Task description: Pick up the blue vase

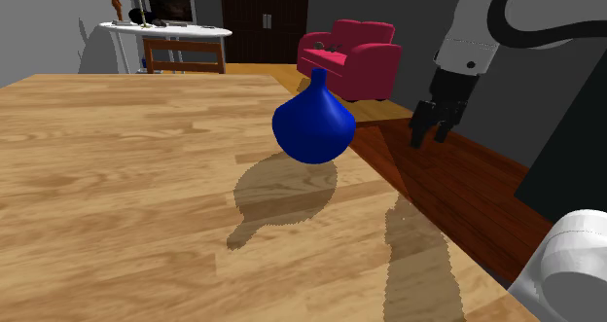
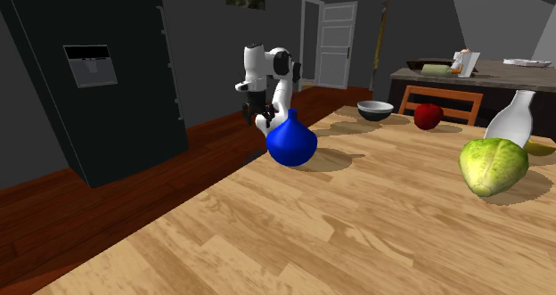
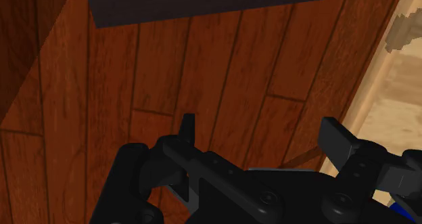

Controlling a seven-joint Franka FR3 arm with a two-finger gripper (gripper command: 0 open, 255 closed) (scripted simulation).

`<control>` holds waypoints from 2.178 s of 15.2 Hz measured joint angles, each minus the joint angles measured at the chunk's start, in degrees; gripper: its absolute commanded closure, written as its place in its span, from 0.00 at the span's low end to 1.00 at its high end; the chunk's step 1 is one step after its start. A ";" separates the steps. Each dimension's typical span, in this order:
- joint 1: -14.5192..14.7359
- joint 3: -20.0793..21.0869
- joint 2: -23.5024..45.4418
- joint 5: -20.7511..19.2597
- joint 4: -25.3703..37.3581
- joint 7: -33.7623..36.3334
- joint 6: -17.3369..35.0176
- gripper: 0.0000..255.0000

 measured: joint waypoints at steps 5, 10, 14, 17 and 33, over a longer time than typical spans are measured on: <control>0.98 2.41 4.83 1.21 5.98 2.19 -1.00 0.00; 2.02 6.04 13.38 2.24 17.26 5.67 -3.45 0.00; 2.57 8.79 20.55 2.30 26.72 8.42 -5.52 0.00; 3.04 11.05 26.04 1.91 35.27 10.91 -8.51 0.00; 5.32 17.25 42.62 -1.80 55.66 18.00 -12.67 0.00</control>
